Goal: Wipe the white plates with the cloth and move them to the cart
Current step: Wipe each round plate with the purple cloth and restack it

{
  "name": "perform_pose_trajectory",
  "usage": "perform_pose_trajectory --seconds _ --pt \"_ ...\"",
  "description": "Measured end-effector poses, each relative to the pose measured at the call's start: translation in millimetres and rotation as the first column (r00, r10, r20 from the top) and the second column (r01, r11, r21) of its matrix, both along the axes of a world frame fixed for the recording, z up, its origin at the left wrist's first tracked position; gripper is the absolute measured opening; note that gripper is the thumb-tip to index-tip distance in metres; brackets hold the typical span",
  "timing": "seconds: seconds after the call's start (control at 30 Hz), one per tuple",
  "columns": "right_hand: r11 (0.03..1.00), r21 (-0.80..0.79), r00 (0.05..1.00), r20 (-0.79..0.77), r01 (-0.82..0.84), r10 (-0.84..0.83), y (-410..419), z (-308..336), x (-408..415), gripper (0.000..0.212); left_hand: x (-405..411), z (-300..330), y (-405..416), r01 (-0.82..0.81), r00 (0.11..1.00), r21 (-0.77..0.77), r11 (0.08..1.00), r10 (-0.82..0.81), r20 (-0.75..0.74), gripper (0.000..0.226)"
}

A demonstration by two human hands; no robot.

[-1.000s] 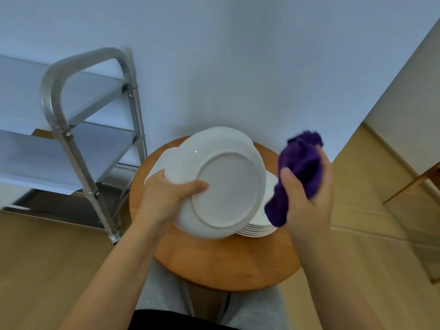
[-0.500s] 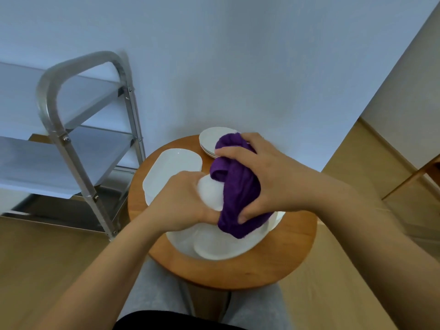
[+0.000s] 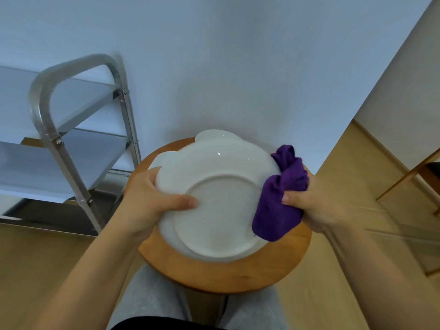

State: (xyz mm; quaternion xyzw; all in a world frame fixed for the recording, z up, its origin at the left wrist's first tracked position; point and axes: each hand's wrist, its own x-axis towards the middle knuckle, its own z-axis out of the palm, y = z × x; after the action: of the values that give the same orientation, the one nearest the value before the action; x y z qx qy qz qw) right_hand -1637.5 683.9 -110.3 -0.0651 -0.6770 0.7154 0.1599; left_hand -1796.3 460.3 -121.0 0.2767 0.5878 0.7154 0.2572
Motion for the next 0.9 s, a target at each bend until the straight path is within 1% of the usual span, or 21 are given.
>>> perform_pose_trajectory --seconds 0.07,0.1,0.17,0.2,0.27,0.33,0.37,0.4,0.43,0.5,0.53,0.57,0.6,0.63,0.7,0.73,0.77,0.83,0.87,0.9 --pt "0.973 -0.208 0.993 -0.044 0.101 -0.112 -16.0 -19.5 -1.2 0.088 -5.9 -6.4 6.9 -0.098 0.984 0.124 0.987 0.078 0.161 0.060" --pt "0.942 -0.311 0.984 -0.079 0.130 -0.162 -23.3 -26.5 -4.0 0.087 -6.4 -8.7 10.9 -0.148 0.970 0.167 0.975 0.110 0.218 0.059" --pt "0.868 -0.467 0.949 -0.158 0.171 -0.272 -32.8 -32.6 -11.6 0.080 1.0 -10.4 21.0 -0.237 0.939 0.212 0.948 0.168 0.300 0.060" --pt "0.829 -0.528 0.929 -0.180 0.187 -0.324 -36.7 -32.6 -15.9 0.080 7.8 -11.8 26.4 -0.278 0.920 0.238 0.931 0.186 0.345 0.060" --pt "0.757 -0.618 0.903 -0.170 0.214 -0.394 -47.2 -35.2 -25.5 0.090 22.1 -16.4 38.4 -0.375 0.858 0.286 0.882 0.213 0.468 0.052" --pt "0.689 -0.690 0.902 -0.124 0.222 -0.414 -59.8 -41.0 -33.7 0.099 33.0 -19.9 49.0 -0.466 0.770 0.285 0.838 0.226 0.597 0.046" --pt "0.668 -0.710 0.904 -0.109 0.221 -0.414 -63.9 -41.8 -36.0 0.101 36.8 -21.1 52.2 -0.483 0.745 0.279 0.830 0.223 0.629 0.046" --pt "0.657 -0.722 0.905 -0.102 0.219 -0.414 -62.8 -41.6 -36.8 0.100 39.2 -23.5 53.1 -0.468 0.753 0.280 0.838 0.213 0.622 0.048" --pt "0.649 -0.732 0.908 -0.103 0.208 -0.407 -56.6 -40.1 -34.3 0.097 41.7 -26.7 50.4 -0.417 0.790 0.284 0.863 0.190 0.583 0.053" --pt "0.643 -0.745 0.921 -0.105 0.177 -0.375 -35.5 -33.6 -22.7 0.080 41.4 -29.2 36.1 -0.229 0.874 0.295 0.928 0.062 0.481 0.077" --pt "0.644 -0.745 0.927 -0.095 0.175 -0.362 -25.9 -29.7 -16.0 0.075 35.5 -29.1 27.1 -0.140 0.887 0.282 0.949 -0.006 0.461 0.088" --pt "0.654 -0.733 0.935 -0.069 0.190 -0.348 -18.2 -27.6 -10.1 0.079 25.6 -28.7 19.8 -0.058 0.882 0.265 0.962 -0.075 0.466 0.092" --pt "0.678 -0.704 0.945 -0.031 0.210 -0.324 -12.3 -26.8 -5.0 0.086 13.7 -28.6 14.9 0.006 0.870 0.240 0.971 -0.124 0.478 0.085" --pt "0.717 -0.661 0.957 0.006 0.221 -0.290 -8.4 -25.9 -1.6 0.091 3.3 -26.2 12.9 0.069 0.850 0.206 0.976 -0.166 0.501 0.074" --pt "0.803 -0.552 0.971 0.062 0.225 -0.230 -3.5 -22.8 -0.7 0.092 -8.7 -20.9 16.0 0.152 0.784 0.114 0.982 -0.190 0.591 0.056" --pt "0.826 -0.515 0.971 0.075 0.231 -0.225 -1.4 -20.3 -2.1 0.088 -9.5 -19.6 20.6 0.170 0.760 0.084 0.982 -0.185 0.623 0.054" --pt "0.829 -0.503 0.968 0.079 0.247 -0.240 0.9 -18.5 -2.9 0.080 -9.2 -18.9 25.6 0.167 0.756 0.072 0.983 -0.174 0.631 0.051" --pt "0.813 -0.504 0.951 0.059 0.290 -0.303 3.0 -21.9 -2.9 0.055 -8.4 -18.9 31.6 0.106 0.781 0.078 0.991 -0.131 0.610 0.047" --pt "0.803 -0.502 0.938 0.051 0.320 -0.343 1.4 -26.3 -2.1 0.047 -8.7 -18.8 33.1 0.071 0.796 0.092 0.993 -0.112 0.595 0.042" --pt "0.793 -0.501 0.926 0.044 0.346 -0.376 -2.0 -31.9 -1.7 0.045 -9.0 -18.2 33.6 0.046 0.812 0.106 0.993 -0.099 0.575 0.036"
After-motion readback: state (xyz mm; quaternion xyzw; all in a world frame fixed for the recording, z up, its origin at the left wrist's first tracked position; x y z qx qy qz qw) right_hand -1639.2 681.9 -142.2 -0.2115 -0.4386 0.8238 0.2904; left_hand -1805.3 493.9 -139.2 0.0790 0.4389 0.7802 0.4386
